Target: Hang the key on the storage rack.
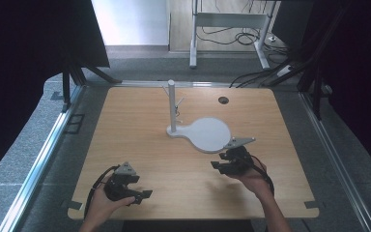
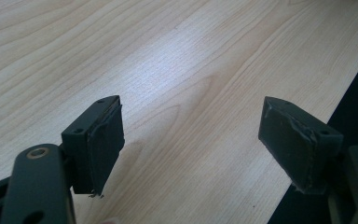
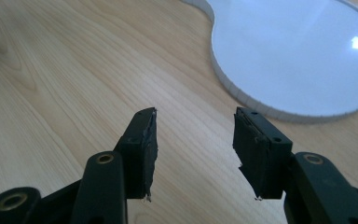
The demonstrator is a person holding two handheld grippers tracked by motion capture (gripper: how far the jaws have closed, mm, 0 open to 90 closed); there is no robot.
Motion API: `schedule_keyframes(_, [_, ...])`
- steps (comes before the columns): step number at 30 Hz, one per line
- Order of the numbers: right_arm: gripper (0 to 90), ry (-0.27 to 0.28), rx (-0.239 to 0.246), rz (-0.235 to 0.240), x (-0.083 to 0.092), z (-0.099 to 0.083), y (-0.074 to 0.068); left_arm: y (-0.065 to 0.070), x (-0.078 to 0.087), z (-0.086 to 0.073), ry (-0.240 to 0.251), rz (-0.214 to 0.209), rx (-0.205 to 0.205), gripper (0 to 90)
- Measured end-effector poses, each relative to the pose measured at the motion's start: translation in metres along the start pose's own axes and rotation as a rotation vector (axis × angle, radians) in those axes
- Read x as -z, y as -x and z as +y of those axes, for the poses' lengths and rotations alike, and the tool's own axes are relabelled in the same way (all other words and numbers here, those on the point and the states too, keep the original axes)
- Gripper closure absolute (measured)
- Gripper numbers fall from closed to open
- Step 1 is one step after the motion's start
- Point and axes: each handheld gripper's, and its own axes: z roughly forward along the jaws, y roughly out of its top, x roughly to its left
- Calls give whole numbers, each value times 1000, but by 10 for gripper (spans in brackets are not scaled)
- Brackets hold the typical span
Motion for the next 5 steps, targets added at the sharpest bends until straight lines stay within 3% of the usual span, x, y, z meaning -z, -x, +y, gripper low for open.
schedule_keyframes(5, [511,38,-16,-18,1,-10,-3,5,2,3,10,-7,-14,225])
